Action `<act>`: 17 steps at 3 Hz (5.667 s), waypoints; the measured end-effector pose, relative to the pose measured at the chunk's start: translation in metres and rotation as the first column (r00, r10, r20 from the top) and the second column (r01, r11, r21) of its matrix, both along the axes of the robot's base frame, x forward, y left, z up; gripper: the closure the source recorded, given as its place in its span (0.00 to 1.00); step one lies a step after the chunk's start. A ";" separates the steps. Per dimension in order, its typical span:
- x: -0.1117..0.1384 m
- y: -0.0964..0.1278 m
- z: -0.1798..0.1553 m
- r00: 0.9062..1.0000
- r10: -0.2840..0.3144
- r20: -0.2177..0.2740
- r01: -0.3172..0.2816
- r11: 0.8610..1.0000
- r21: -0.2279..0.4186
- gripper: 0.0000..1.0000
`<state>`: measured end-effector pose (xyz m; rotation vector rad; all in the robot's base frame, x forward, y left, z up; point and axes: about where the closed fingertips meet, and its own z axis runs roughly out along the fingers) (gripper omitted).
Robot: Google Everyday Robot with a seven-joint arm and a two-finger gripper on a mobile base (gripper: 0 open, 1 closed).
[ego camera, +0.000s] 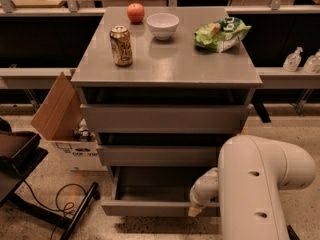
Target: Open bottom drawer
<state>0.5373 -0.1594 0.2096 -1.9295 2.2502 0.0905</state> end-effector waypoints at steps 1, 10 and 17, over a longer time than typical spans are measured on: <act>0.009 -0.006 0.008 1.000 0.002 0.003 -0.001 0.999 -0.046 0.00; 0.051 -0.034 -0.037 0.989 -0.045 0.138 0.056 0.996 -0.076 1.00; -0.122 -0.066 -0.007 0.975 -0.193 -0.108 0.191 0.981 -0.031 0.51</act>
Offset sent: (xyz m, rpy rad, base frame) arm 0.0587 -0.0218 0.0774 -0.2491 -0.1187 0.0213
